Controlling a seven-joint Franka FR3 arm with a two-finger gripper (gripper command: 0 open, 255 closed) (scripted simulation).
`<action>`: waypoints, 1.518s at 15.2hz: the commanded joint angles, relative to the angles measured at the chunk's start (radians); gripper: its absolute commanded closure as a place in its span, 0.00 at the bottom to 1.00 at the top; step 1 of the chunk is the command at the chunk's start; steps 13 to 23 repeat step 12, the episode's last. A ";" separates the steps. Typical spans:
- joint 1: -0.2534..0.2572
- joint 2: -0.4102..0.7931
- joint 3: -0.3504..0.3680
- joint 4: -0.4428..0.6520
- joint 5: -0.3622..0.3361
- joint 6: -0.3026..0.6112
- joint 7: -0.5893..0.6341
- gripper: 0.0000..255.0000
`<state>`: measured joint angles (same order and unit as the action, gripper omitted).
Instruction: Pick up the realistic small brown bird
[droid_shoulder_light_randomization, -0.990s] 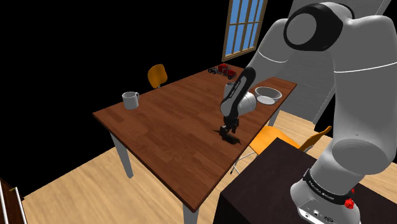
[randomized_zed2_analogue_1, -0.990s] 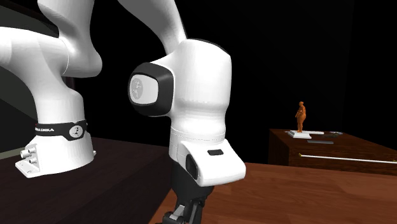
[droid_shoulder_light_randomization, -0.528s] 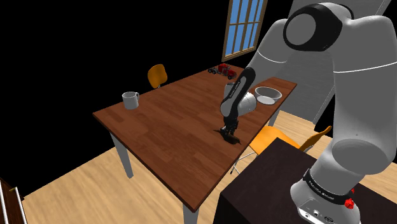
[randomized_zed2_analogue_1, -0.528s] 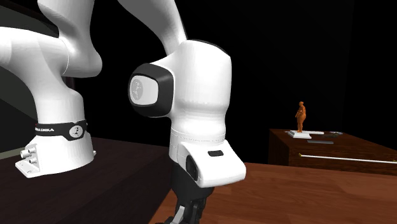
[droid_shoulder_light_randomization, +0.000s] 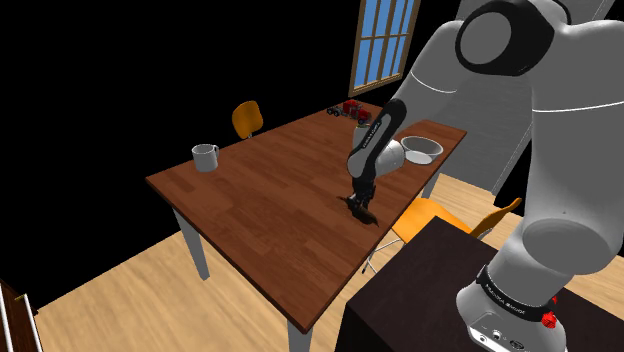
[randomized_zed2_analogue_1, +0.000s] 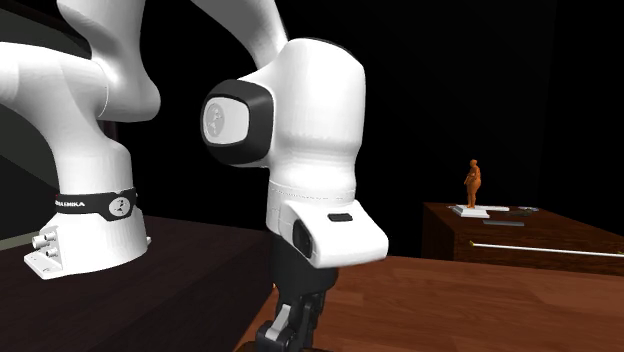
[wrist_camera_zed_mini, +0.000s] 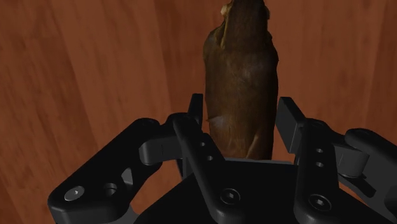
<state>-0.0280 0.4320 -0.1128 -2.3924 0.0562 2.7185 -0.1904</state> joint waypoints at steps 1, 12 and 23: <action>0.004 -0.032 -0.006 -0.010 -0.006 -0.022 0.004 1.00; 0.019 -0.163 -0.026 -0.031 -0.035 -0.131 0.022 1.00; 0.019 -0.163 -0.026 -0.031 -0.035 -0.131 0.022 1.00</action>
